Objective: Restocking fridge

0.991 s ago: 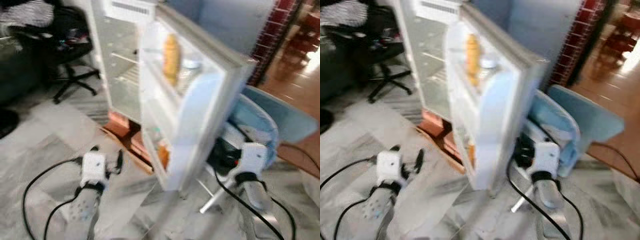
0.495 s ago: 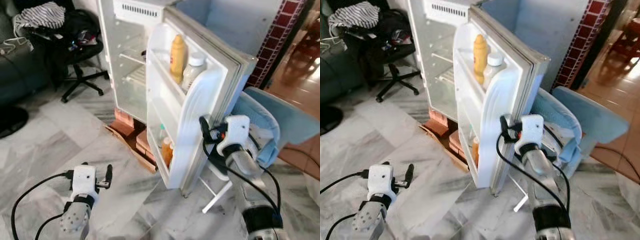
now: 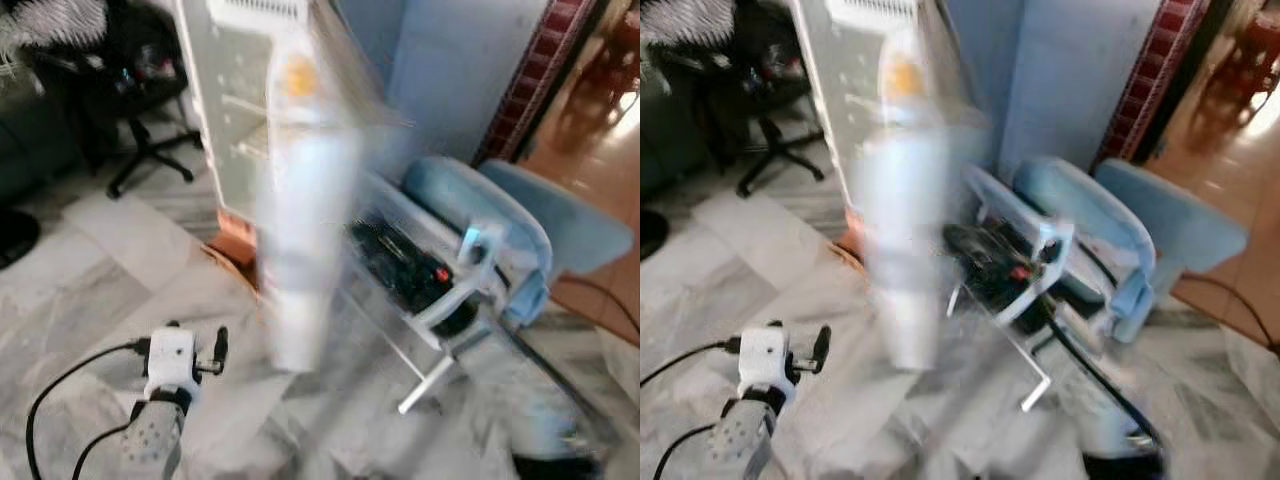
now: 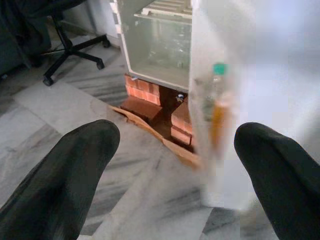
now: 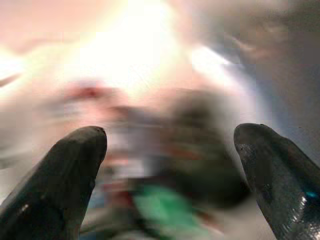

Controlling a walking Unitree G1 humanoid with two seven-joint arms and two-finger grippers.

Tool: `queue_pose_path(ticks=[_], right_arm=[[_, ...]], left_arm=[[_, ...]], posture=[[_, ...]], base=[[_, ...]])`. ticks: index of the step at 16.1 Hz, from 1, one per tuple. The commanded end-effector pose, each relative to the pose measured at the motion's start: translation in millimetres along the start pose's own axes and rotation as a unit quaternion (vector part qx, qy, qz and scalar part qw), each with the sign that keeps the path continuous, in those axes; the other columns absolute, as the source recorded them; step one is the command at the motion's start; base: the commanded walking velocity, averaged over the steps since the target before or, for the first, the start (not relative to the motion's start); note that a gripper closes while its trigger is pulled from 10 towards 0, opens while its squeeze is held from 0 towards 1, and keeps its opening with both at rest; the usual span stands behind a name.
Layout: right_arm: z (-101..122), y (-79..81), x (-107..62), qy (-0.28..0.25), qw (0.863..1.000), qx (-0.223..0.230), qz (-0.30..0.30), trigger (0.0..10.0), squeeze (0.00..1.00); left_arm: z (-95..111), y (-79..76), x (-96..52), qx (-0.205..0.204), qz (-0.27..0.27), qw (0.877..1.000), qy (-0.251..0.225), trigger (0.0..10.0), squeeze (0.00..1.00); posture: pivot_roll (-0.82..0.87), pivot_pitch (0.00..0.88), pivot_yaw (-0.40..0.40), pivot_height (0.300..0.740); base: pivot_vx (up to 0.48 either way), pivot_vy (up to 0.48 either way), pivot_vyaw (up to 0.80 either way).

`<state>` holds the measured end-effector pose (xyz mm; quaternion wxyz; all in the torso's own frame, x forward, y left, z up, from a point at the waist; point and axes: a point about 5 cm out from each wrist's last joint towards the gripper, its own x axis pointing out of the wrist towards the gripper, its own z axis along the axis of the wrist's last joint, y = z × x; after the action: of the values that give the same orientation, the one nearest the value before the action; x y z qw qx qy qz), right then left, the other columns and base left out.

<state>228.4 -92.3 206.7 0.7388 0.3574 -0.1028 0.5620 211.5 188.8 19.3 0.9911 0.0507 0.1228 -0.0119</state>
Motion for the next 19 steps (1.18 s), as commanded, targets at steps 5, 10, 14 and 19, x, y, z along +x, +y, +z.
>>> queue_pose_path(ticks=[5, 10, 14, 19], right_arm=[[-26.6, -4.6, -31.8, 0.103, 0.993, 0.039, -0.033, 10.0, 0.0], [-53.7, -73.6, -88.0, 0.204, 0.908, -0.154, -0.334, 10.0, 0.0], [-36.3, -88.8, -98.0, 0.158, 0.838, -0.266, -0.449, 10.0, 0.0], [-41.7, -94.1, -104.0, 0.151, 0.819, -0.29, -0.471, 10.0, 0.0]], left_arm=[[-0.9, 0.6, -2.1, 0.003, 0.003, 1.0, 0.004, 10.0, 0.0], [13.9, -1.3, 6.4, 0.05, 0.009, 0.998, -0.026, 10.0, 0.0], [32.5, -9.9, 16.7, 0.032, 0.006, 0.998, -0.049, 10.0, 0.0], [34.0, -15.6, 17.5, 0.039, -0.005, 0.998, -0.049, 10.0, 0.0]], posture=[[0.18, 0.031, -0.028, 0.74], [0.18, 0.033, -0.028, 0.74], [0.18, 0.036, -0.023, 0.74], [0.17, 0.04, -0.018, 0.74]], base=[[0.0, 0.0, 0.0], [0.0, 0.0, 0.0], [0.0, 0.0, 0.0], [0.0, 0.0, 0.0]])
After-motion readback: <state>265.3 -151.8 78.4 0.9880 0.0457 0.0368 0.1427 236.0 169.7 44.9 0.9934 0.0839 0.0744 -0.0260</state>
